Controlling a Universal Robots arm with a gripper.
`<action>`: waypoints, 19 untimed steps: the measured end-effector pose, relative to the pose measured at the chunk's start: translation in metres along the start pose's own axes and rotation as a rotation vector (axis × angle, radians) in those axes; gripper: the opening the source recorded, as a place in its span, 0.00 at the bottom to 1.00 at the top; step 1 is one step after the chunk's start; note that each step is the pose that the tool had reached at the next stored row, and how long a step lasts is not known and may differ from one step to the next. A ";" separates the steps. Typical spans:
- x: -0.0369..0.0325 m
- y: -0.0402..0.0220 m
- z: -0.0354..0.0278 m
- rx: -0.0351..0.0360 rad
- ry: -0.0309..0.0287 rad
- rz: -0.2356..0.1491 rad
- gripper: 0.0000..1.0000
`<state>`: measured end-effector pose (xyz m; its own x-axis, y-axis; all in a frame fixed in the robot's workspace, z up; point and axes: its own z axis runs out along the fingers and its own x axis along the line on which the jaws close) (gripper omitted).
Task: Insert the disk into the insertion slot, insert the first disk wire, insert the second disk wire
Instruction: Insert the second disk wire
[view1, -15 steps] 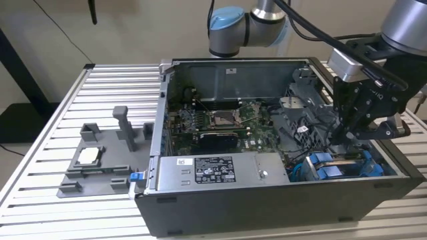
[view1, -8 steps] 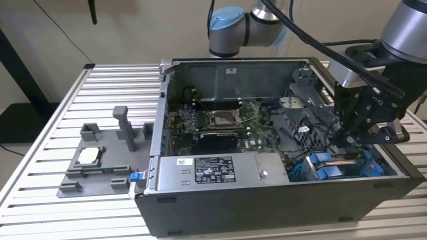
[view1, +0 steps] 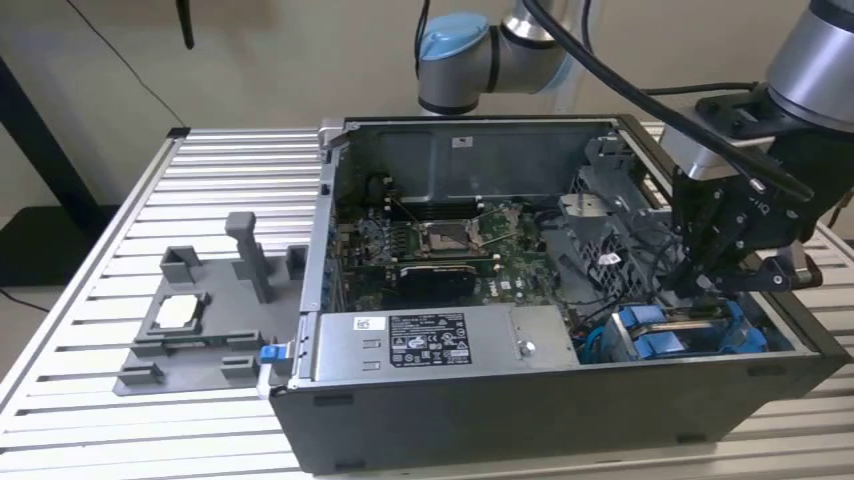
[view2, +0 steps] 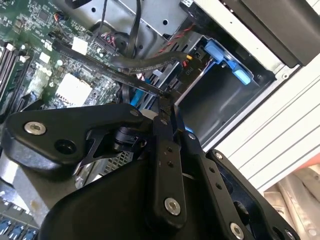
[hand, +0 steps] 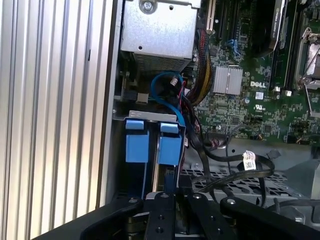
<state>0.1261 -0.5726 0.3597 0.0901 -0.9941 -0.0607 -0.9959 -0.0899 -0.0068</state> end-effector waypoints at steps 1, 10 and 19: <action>0.0001 0.0000 0.0008 0.0000 0.0001 0.000 0.16; 0.0032 -0.0021 0.0102 0.0004 -0.0009 0.004 0.16; 0.0038 -0.0039 0.0153 0.0025 -0.0044 0.033 0.16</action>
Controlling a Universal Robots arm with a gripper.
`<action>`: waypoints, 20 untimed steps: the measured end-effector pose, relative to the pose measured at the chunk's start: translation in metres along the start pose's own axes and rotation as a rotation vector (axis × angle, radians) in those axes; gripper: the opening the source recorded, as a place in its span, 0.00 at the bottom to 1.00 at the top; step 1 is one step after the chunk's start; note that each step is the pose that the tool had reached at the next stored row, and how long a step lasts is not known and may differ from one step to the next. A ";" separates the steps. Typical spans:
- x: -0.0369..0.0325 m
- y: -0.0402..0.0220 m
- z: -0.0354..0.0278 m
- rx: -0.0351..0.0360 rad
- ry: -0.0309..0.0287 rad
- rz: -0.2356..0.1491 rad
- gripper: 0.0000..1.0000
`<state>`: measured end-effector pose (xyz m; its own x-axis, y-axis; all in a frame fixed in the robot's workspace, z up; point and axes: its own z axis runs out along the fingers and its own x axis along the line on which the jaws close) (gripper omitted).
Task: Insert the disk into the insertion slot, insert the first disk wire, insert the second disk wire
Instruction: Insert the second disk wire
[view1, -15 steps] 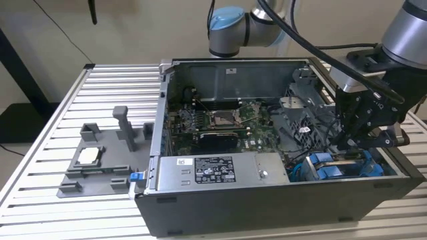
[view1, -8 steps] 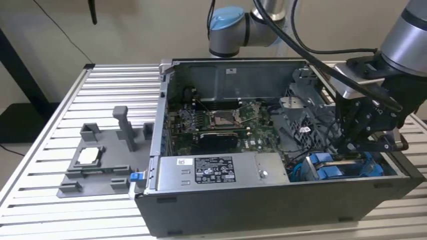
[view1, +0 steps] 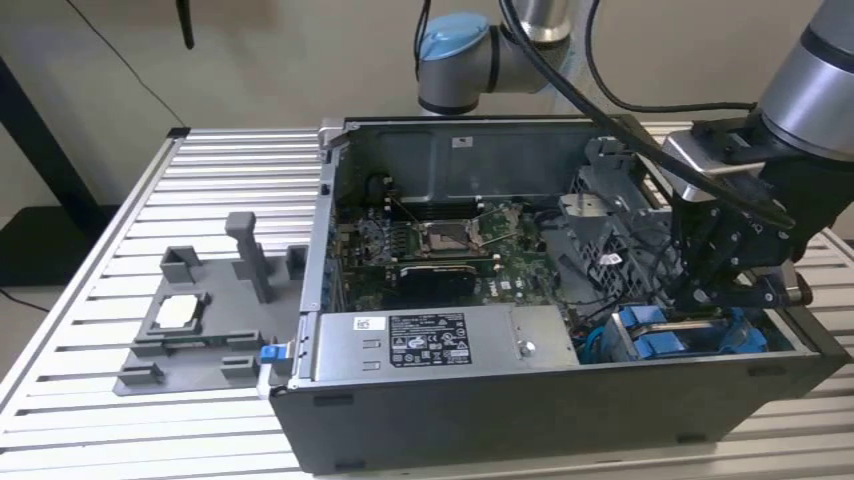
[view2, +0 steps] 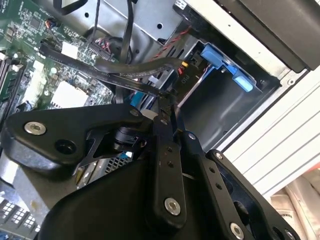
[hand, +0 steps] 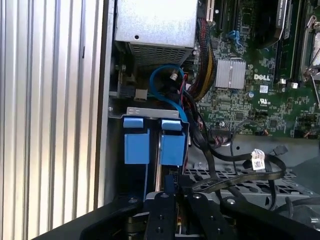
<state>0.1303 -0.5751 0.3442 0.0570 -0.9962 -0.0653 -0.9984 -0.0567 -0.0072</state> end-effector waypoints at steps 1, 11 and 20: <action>0.0000 0.0000 0.0004 0.0001 -0.0001 0.001 0.16; 0.0004 -0.0008 0.0054 0.0013 -0.0029 0.007 0.16; 0.0007 -0.0017 0.0091 0.0022 -0.0025 0.017 0.16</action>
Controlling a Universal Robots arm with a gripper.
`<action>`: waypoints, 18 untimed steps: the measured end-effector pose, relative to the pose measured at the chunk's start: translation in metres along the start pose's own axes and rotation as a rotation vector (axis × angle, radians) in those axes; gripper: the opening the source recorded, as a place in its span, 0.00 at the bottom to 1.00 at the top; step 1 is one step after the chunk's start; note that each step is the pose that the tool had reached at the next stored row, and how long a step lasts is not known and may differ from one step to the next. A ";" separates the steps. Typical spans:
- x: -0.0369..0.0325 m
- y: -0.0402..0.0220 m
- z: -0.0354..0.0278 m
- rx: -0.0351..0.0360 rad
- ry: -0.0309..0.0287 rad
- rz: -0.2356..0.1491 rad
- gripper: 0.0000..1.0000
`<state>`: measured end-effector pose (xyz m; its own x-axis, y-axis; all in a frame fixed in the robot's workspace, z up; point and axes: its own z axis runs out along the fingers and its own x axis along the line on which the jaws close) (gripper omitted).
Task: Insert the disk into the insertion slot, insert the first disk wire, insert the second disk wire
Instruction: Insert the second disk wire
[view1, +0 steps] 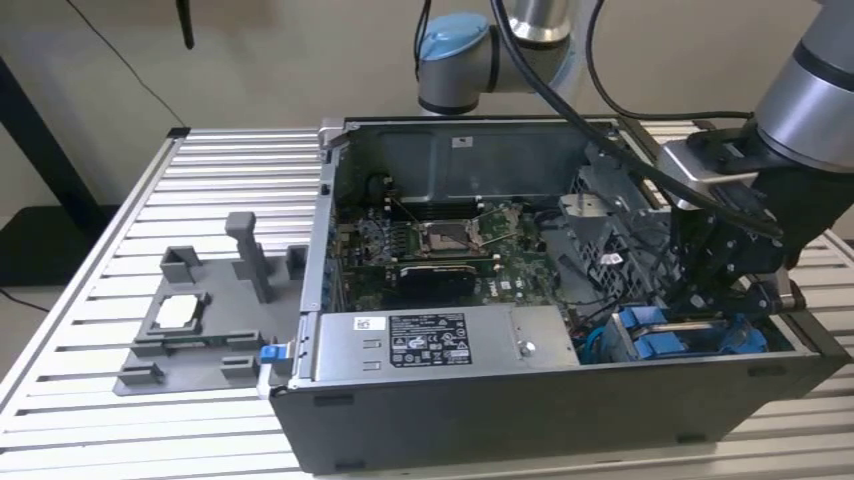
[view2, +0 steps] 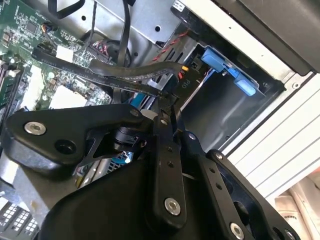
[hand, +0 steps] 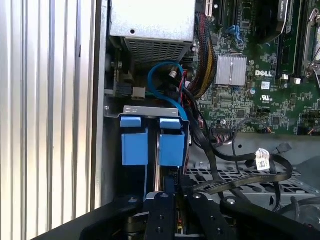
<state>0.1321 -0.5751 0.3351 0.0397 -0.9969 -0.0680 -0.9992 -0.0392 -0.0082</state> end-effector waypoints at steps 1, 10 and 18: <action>0.0001 -0.0001 0.0001 -0.0003 -0.0001 0.001 0.18; 0.0006 -0.0019 -0.0114 -0.0068 0.0004 0.015 0.24; -0.0002 -0.0021 -0.0229 -0.0065 0.0003 0.022 0.24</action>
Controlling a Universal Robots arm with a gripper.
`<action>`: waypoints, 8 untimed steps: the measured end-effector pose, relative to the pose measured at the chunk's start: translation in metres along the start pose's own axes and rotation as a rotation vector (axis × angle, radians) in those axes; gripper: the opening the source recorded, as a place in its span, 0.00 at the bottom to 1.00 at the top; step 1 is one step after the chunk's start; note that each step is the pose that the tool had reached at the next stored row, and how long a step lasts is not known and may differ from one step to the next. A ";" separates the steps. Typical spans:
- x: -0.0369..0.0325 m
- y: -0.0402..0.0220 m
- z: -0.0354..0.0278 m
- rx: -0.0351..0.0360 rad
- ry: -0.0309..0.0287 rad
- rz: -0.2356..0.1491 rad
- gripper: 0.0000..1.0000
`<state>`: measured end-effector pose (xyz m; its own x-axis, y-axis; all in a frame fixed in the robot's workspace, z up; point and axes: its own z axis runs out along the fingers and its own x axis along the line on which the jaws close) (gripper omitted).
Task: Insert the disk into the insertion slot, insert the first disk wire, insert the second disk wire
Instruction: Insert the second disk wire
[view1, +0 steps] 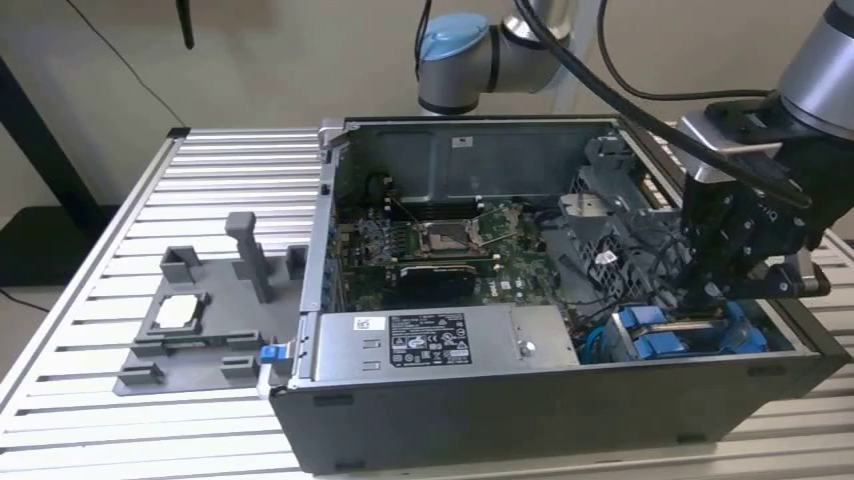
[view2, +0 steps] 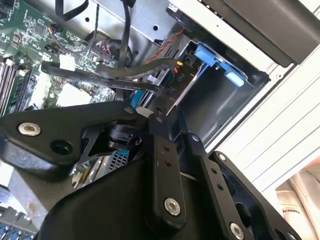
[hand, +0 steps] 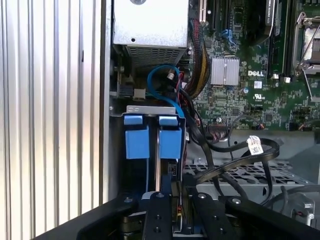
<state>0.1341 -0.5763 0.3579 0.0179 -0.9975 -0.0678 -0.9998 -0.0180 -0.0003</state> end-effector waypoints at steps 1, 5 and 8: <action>-0.0001 0.0000 -0.0014 0.0000 0.0000 0.000 0.24; -0.0005 0.0000 -0.0069 0.0001 0.0000 0.001 0.24; -0.0005 0.0000 -0.0078 0.0001 -0.0002 0.001 0.24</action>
<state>0.1341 -0.5764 0.3657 0.0167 -0.9975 -0.0680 -0.9999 -0.0167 -0.0004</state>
